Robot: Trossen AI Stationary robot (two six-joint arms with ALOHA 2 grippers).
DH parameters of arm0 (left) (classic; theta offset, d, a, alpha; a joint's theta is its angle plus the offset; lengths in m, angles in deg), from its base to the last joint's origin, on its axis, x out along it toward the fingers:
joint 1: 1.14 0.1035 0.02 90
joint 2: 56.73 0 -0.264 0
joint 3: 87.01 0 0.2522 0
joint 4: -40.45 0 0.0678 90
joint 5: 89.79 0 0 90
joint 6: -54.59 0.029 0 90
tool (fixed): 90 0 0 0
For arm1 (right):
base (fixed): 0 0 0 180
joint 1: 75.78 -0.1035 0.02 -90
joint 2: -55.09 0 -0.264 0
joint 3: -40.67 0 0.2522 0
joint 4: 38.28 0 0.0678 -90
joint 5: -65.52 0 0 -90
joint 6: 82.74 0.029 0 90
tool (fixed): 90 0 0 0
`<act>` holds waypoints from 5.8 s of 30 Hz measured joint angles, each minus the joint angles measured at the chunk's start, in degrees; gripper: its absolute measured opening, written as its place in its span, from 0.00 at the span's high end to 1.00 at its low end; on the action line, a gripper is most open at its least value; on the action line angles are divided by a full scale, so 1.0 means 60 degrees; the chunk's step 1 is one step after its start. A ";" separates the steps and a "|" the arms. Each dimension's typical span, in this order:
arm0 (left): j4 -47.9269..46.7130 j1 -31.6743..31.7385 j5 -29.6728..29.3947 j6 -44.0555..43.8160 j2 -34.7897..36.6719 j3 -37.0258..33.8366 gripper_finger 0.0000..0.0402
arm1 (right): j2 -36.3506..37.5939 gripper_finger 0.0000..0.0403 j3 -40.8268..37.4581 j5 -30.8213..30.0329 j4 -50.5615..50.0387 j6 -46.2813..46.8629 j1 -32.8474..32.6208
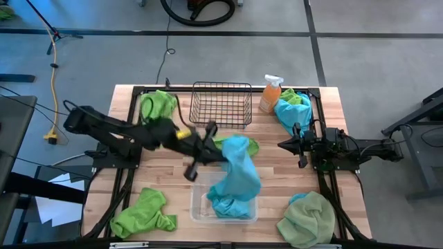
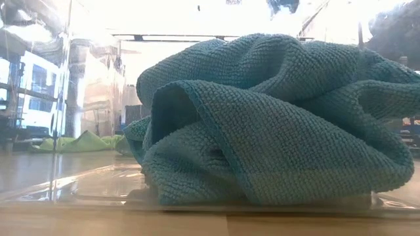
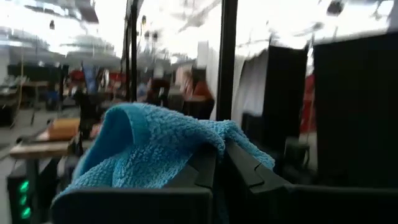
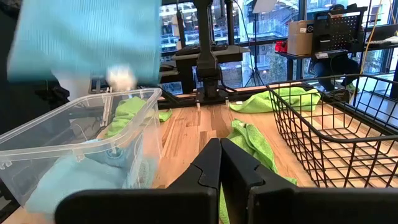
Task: Sort microfiber towel by color & place in baskets
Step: Put the bottom left blue towel into the transparent bin, then put the top blue towel into the transparent bin
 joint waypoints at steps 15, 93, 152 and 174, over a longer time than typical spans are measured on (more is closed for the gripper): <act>-0.3165 -0.2522 -0.2496 -0.2866 -0.1412 0.0000 1.00 | 0.0000 1.00 -0.0003 0.0000 -0.0002 0.0001 0.0001; -1.3235 -0.1362 -0.1481 0.9931 -0.8573 0.7493 1.00 | 0.0000 1.00 -0.0003 0.0000 0.0000 -0.0003 0.0000; -1.5221 0.0058 -0.0513 0.2272 -0.1862 0.7405 0.48 | -0.0066 1.00 0.0000 0.0000 -0.0002 -0.0002 -0.0002; -0.4974 0.1024 -0.2001 -0.0309 0.7129 -0.3425 0.53 | -0.0066 1.00 0.0000 0.0000 -0.0002 0.0000 -0.0003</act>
